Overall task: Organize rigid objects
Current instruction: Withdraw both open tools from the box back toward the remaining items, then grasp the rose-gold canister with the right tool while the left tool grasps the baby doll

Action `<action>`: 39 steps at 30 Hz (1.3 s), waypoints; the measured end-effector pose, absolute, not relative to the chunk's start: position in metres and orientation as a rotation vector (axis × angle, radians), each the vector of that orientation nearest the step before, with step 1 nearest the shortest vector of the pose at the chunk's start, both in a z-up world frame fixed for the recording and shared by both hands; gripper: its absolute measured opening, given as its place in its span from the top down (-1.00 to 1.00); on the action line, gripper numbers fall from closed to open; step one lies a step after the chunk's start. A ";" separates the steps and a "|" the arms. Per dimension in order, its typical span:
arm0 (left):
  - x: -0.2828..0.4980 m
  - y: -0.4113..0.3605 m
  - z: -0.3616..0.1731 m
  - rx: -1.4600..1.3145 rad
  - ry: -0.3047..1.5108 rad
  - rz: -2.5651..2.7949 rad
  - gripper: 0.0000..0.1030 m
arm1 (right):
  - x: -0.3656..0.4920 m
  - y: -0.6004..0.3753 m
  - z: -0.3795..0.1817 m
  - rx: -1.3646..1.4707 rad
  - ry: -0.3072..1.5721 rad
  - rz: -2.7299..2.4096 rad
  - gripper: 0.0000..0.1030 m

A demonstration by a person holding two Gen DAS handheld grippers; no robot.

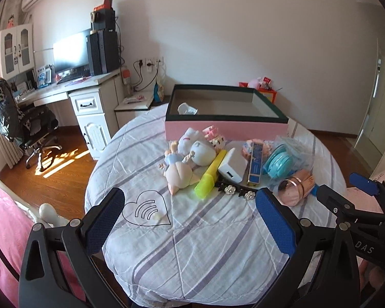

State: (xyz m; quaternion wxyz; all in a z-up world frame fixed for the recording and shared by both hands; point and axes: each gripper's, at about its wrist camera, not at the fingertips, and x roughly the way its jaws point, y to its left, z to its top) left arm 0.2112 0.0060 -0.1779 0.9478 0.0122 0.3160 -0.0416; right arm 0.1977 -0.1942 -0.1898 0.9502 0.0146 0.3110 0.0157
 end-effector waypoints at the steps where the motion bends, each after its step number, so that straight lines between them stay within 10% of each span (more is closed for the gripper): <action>1: 0.216 0.007 -0.183 0.027 0.660 -0.080 -1.00 | 0.207 -0.197 -0.199 0.030 0.657 0.026 -0.75; 10: 0.257 0.019 -0.218 0.012 0.770 -0.038 -1.00 | 0.251 -0.204 -0.238 0.041 0.730 0.072 -0.71; 13: 0.264 0.018 -0.225 0.011 0.786 -0.048 -1.00 | 0.253 -0.200 -0.238 0.026 0.715 0.123 -0.11; 20: 0.280 0.004 -0.240 0.014 0.816 -0.089 -0.99 | 0.259 -0.198 -0.243 0.020 0.728 0.172 -0.09; 23: 0.285 0.003 -0.241 0.003 0.816 -0.095 -0.63 | 0.256 -0.201 -0.243 0.025 0.732 0.178 -0.09; 39: 0.331 0.036 -0.244 -0.085 0.857 -0.027 -0.90 | 0.264 -0.202 -0.245 0.040 0.742 0.184 -0.09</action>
